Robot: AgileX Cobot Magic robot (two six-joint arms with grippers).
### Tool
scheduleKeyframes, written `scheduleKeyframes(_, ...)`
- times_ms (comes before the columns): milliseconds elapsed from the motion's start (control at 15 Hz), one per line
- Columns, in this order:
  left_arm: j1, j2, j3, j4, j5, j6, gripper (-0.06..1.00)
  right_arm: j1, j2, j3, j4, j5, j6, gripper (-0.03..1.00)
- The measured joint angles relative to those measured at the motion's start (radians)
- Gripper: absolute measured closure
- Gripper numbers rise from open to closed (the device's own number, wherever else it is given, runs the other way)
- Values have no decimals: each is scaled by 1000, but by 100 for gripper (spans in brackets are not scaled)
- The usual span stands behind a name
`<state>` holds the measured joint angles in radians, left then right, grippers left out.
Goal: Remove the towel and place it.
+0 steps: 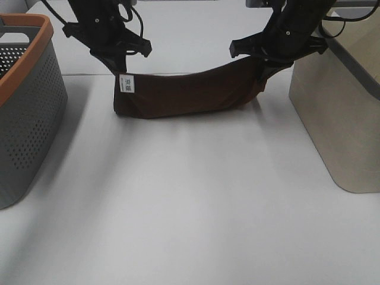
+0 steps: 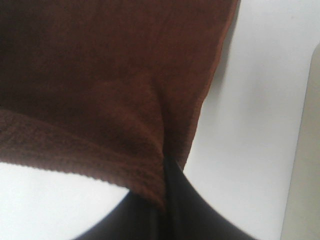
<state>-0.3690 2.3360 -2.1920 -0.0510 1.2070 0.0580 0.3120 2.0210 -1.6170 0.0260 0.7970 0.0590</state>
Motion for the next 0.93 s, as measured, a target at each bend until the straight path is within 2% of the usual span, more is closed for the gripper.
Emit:
scheduleKeyframes(267, 0, -80, 230, -18, 2, -1, 94, 0, 0, 82, 77, 104, -1, 97)
scheduleKeyframes(467, -2, -109, 350, -78, 4, -2, 94, 0, 0, 153, 95, 138, -19, 97)
scheduleKeyframes(733, -50, -146, 515, -78, 4, -4, 94, 0, 0, 214, 129, 183, -26, 95)
scheduleKeyframes(867, -73, -147, 559, -69, 5, -43, 90, 0, 0, 222, 141, 220, -26, 77)
scheduleKeyframes(933, -80, -147, 564, -62, 7, -58, 77, 0, 0, 224, 160, 259, -27, 63)
